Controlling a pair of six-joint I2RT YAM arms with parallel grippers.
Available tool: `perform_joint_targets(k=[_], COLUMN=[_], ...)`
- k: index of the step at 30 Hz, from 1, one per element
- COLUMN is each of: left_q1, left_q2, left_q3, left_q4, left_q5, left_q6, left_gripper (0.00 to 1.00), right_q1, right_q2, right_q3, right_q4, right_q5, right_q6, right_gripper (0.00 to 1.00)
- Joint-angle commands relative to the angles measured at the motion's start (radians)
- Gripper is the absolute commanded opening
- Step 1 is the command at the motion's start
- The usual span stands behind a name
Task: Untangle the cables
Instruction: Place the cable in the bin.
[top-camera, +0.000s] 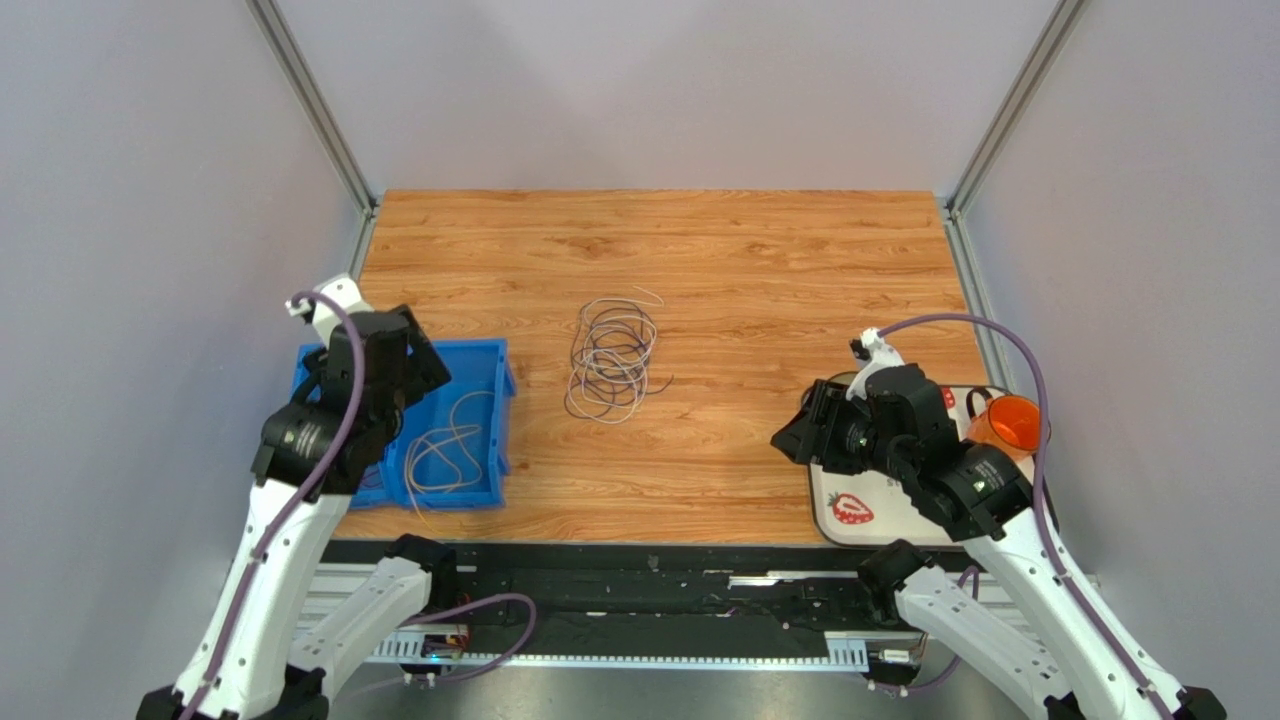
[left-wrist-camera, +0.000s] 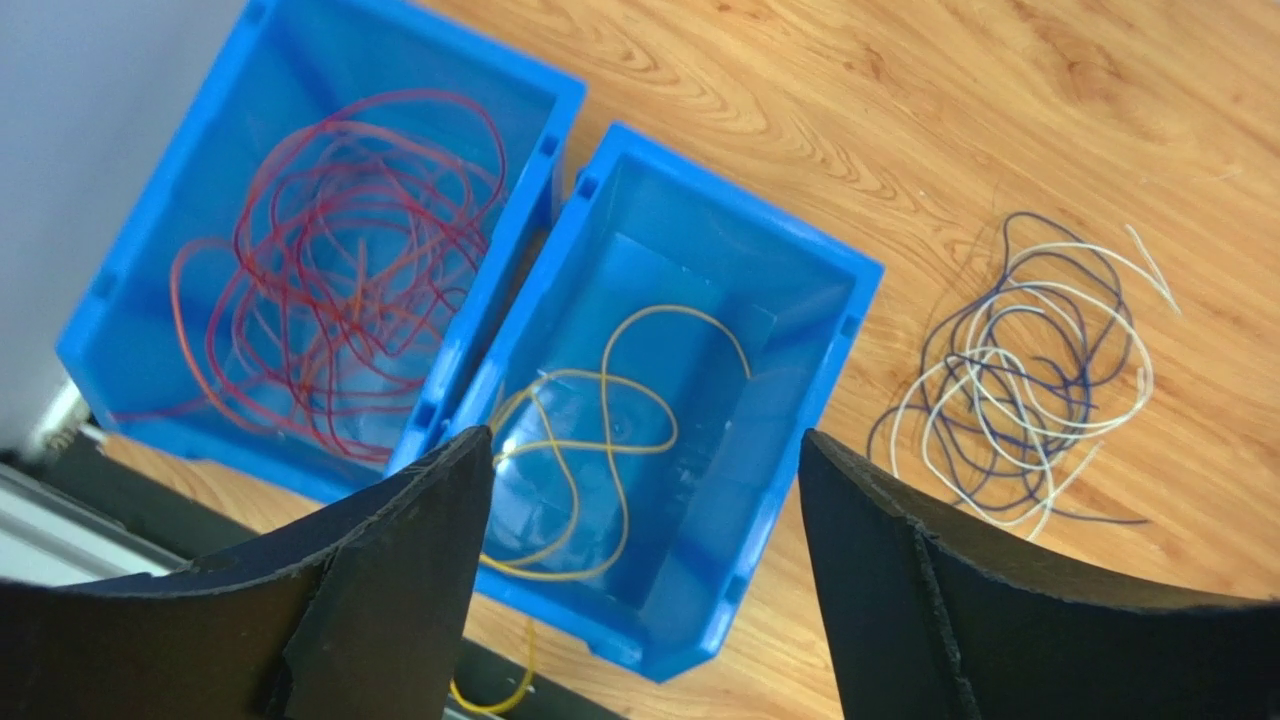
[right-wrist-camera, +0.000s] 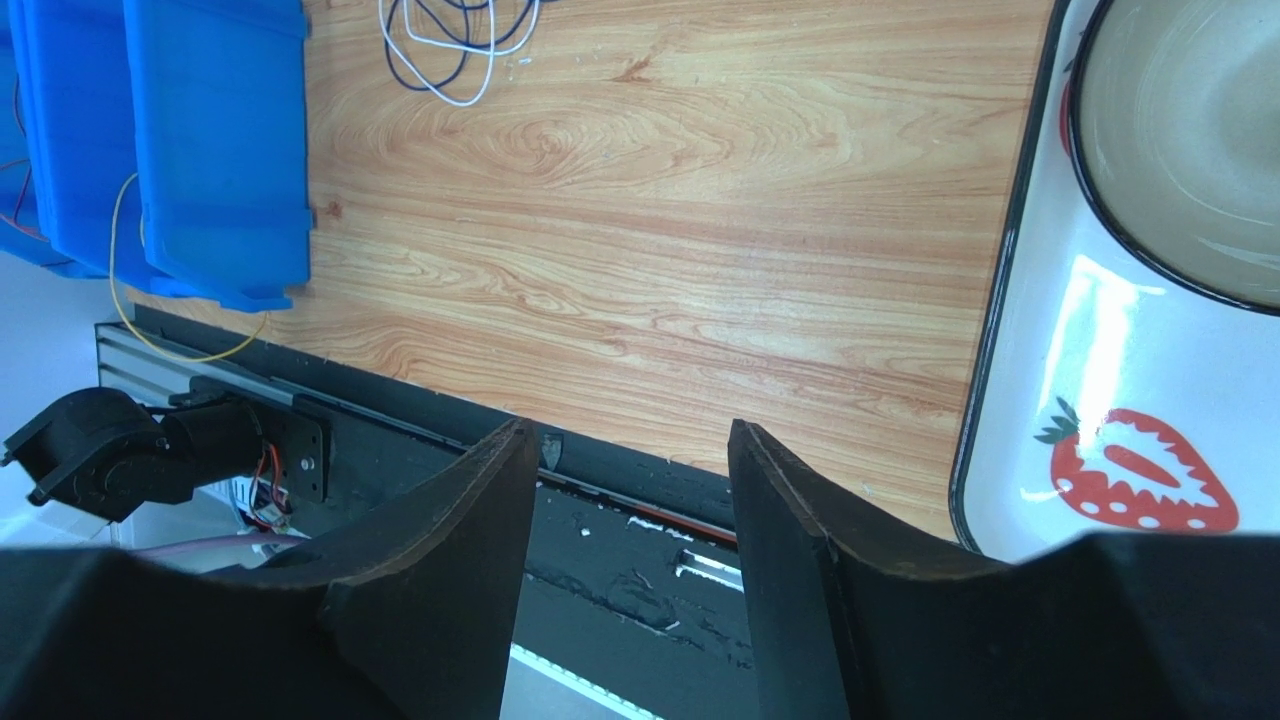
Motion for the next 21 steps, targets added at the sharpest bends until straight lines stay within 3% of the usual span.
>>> perform_joint_targets(k=[1, 9, 14, 21], left_q1=[0.006, 0.006, 0.006, 0.006], left_q2=[-0.143, -0.353, -0.497, -0.392], left_q3=[-0.072, -0.169, -0.288, -0.417], left_q4=[-0.096, -0.391, -0.403, -0.33], left_q5=[0.026, -0.076, -0.07, -0.076], left_q6=[-0.205, -0.54, -0.704, -0.772], left_gripper=[0.8, 0.78, 0.74, 0.74], right_q1=[0.0, 0.001, 0.001, 0.001], right_q2=[0.011, 0.028, 0.031, 0.085], right_q3=[0.036, 0.082, 0.056, 0.045], right_q4=[0.039, 0.003, 0.022, 0.055], right_q5=[-0.049, -0.089, -0.099, -0.107], right_q6=[-0.004, -0.002, 0.007, -0.022], right_gripper=[0.54, 0.54, 0.55, 0.54])
